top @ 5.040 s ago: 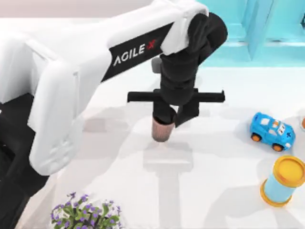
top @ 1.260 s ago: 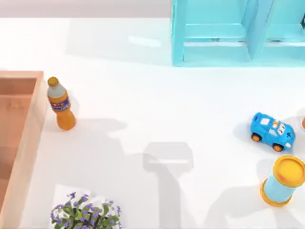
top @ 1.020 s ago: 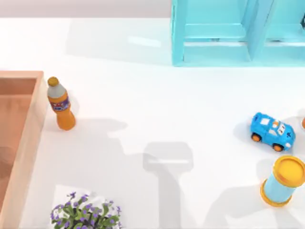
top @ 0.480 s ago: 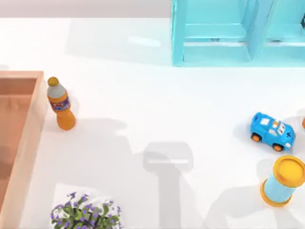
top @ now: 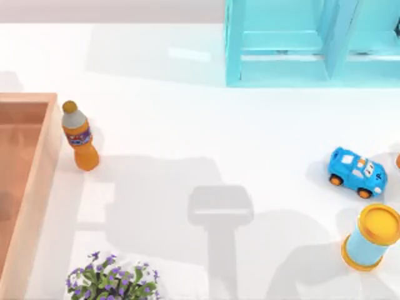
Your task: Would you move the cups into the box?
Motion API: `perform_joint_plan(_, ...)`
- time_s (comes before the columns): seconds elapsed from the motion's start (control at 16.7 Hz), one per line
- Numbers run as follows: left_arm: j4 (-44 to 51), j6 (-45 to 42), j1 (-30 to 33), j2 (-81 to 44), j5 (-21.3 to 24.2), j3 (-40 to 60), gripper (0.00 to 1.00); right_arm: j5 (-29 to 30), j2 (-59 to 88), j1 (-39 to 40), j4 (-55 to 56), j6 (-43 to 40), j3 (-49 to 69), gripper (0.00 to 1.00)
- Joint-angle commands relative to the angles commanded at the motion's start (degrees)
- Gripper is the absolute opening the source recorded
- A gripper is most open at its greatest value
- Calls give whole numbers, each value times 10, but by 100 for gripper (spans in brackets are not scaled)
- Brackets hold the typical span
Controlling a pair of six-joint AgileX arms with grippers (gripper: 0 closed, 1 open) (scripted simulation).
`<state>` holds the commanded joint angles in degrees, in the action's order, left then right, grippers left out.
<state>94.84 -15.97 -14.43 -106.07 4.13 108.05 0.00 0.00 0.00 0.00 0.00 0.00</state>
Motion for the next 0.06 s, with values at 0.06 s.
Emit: perform_joint_plan(0.06, 4, 0, 0, 0, 0, 5, 100, 0, 0, 0, 0, 0, 0, 100)
